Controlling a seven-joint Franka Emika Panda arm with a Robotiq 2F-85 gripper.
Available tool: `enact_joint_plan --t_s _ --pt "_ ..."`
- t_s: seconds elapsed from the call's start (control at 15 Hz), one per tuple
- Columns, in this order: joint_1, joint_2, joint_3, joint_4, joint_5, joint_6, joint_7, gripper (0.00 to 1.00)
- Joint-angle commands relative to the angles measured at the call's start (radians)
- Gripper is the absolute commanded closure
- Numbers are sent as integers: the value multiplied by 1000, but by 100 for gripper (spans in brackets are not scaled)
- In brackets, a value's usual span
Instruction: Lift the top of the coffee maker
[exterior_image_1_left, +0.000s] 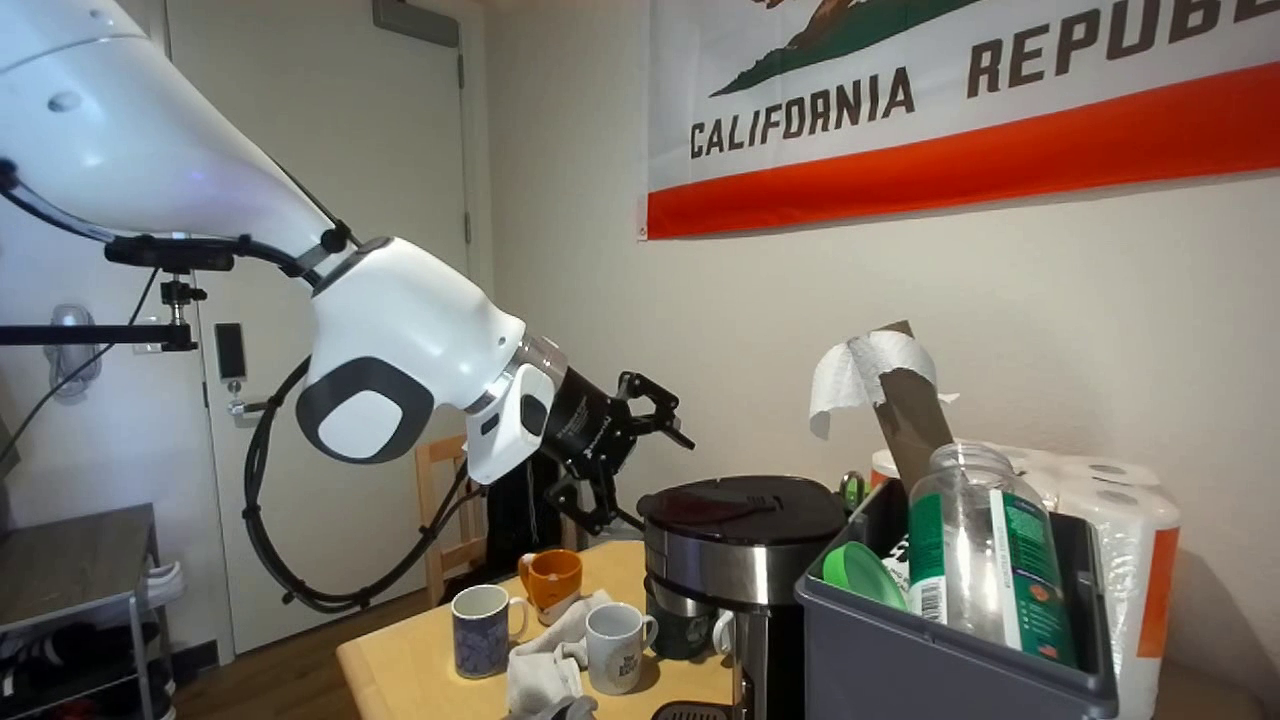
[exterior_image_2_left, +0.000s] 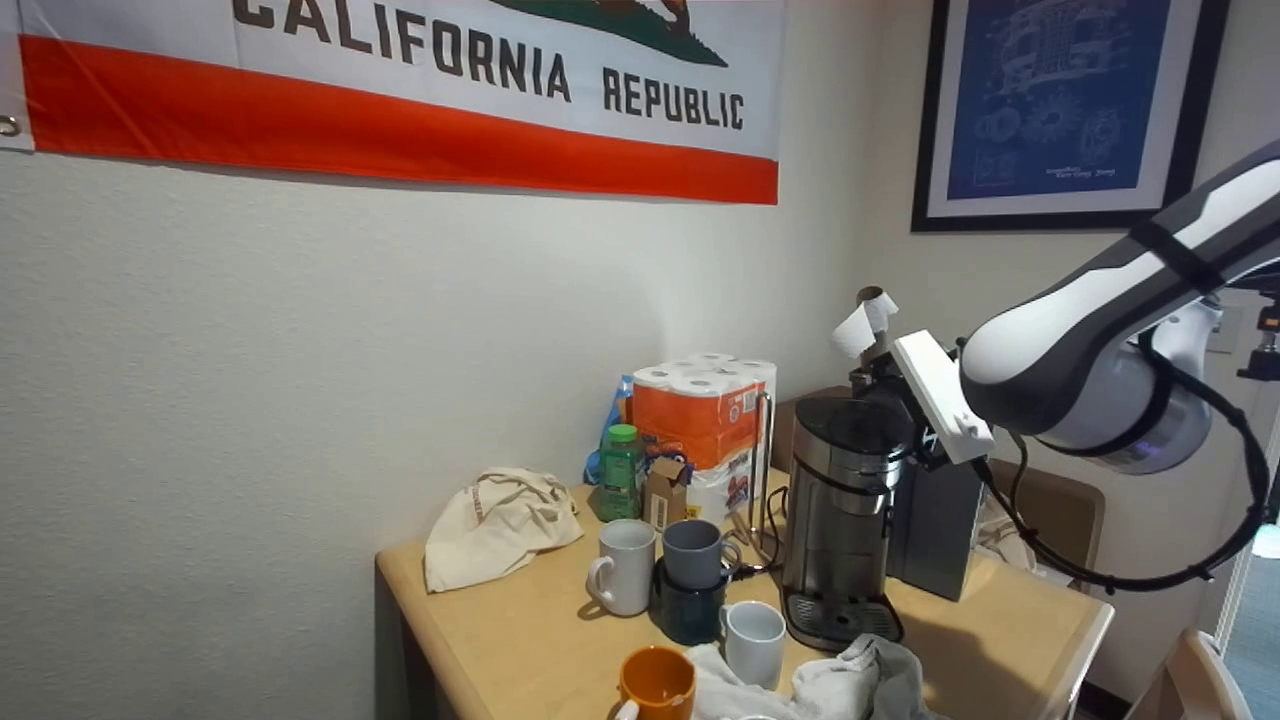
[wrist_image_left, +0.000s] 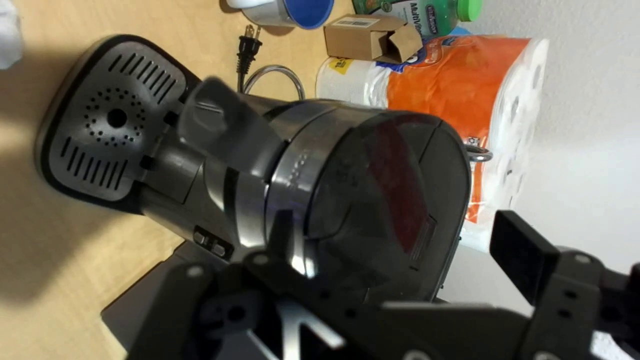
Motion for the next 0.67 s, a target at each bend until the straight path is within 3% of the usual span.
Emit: enact_joint_plan --t_s 0.0,0.13,0.6 --pt "33 23 -1 45 43 -2 58 0" --pt "33 40 -3 49 21 -1 112 0" --pt "24 60 -23 92 33 -2 113 0"
